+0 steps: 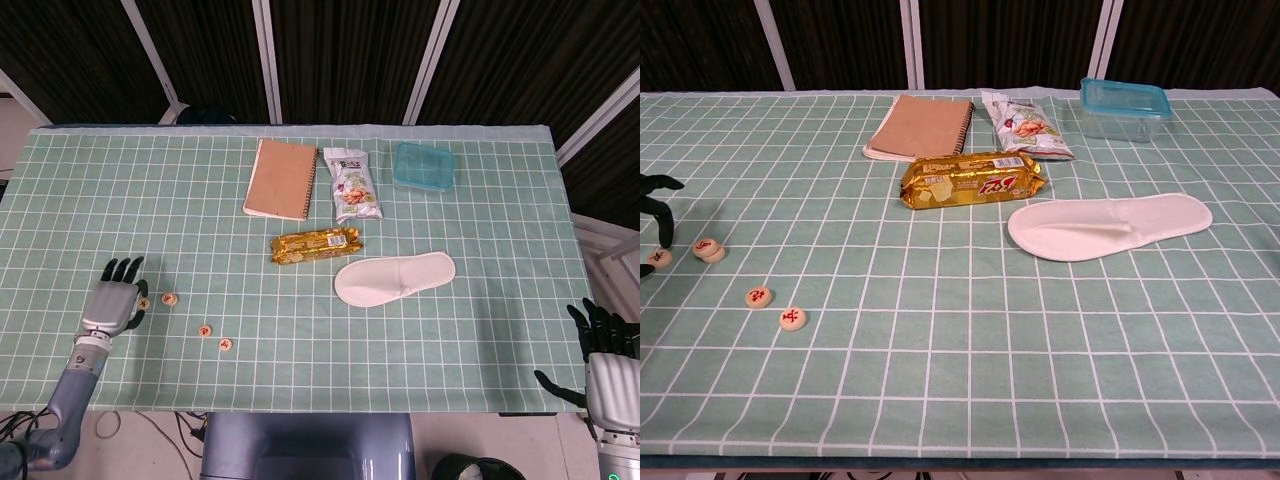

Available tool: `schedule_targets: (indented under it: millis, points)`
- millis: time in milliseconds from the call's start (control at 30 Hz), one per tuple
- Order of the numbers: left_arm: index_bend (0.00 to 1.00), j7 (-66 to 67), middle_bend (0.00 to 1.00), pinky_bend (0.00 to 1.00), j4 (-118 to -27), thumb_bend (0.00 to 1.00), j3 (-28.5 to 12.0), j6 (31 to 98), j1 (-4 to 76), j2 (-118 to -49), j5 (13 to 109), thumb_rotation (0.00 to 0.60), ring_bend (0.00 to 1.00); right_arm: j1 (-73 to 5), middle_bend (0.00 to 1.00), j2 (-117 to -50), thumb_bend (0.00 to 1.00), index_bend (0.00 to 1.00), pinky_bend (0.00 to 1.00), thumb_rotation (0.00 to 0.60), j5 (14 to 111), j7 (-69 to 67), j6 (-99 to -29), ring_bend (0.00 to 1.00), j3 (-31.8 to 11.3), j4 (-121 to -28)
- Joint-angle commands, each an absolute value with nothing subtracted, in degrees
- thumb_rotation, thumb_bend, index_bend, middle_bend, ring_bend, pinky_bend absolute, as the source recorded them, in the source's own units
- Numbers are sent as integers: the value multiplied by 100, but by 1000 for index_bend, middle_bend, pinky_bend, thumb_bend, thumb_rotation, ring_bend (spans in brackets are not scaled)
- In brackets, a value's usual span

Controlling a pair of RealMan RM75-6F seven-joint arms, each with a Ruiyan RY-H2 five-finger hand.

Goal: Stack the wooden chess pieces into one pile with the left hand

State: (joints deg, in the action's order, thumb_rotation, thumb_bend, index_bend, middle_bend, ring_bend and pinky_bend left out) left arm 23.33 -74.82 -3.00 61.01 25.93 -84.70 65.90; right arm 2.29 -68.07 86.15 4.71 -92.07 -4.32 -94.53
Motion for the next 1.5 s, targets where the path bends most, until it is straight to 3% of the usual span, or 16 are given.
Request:
schedule_targets:
  millis: [33, 800, 1500]
  points:
    - [468, 2341, 30, 0, -7459, 305, -314, 6084, 2595, -8487, 6569, 600, 0, 230, 31, -6809, 205, 94, 0, 600, 8613, 474, -9206, 0, -432, -9454]
    - [495, 2553, 36, 0, -7533, 324, -361, 6074, 2613, -8517, 6510, 600, 0, 230, 31, -6801, 204, 94, 0, 600, 8580, 467, -9189, 0, -440, -9486]
    - [498, 3016, 36, 0, -8395, 335, -610, 6231, 2877, -8301, 6507, 600, 0, 230, 31, -6799, 205, 94, 0, 600, 8579, 468, -9196, 0, -448, -9473]
